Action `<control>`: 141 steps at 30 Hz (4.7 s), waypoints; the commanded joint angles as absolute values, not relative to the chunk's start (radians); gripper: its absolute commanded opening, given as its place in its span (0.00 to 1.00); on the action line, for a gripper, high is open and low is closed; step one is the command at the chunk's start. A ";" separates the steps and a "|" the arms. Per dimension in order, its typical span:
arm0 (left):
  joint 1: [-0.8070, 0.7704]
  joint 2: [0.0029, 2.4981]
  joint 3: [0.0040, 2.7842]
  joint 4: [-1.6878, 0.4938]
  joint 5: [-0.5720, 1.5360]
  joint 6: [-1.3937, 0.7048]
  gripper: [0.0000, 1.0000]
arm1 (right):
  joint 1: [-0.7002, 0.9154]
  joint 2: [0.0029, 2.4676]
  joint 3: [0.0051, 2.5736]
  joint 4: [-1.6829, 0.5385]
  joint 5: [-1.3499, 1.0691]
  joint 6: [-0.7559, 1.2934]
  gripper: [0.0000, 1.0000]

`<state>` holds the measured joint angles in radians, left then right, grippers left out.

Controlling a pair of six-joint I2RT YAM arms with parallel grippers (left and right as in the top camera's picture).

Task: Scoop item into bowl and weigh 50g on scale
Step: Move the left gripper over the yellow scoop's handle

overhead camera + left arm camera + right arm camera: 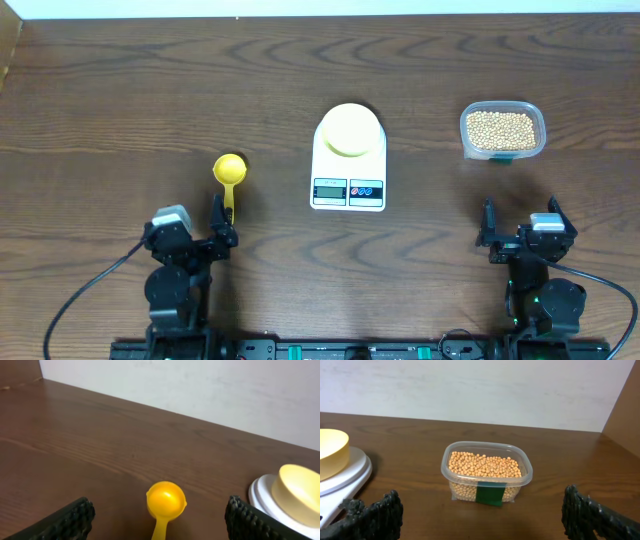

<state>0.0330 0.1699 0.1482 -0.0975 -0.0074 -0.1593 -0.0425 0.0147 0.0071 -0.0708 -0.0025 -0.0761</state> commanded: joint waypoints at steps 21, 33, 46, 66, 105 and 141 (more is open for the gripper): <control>0.039 0.732 0.691 -0.399 0.015 -0.151 0.86 | -0.038 0.007 0.006 -0.075 0.012 -0.060 0.99; 0.039 0.900 0.914 -0.593 0.014 -0.150 0.86 | -0.038 0.007 0.006 -0.075 0.012 -0.060 0.99; 0.039 1.089 1.076 -0.771 0.014 -0.150 0.86 | -0.038 0.007 0.006 -0.075 0.012 -0.060 0.99; 0.039 1.284 1.258 -0.934 0.015 -0.126 0.86 | -0.038 0.007 0.006 -0.075 0.012 -0.060 0.99; 0.039 1.418 1.315 -0.991 0.017 -0.124 0.86 | -0.038 0.007 0.006 -0.075 0.012 -0.060 0.99; 0.039 1.460 1.314 -0.982 0.014 -0.123 0.86 | -0.038 0.007 0.006 -0.075 0.012 -0.060 0.99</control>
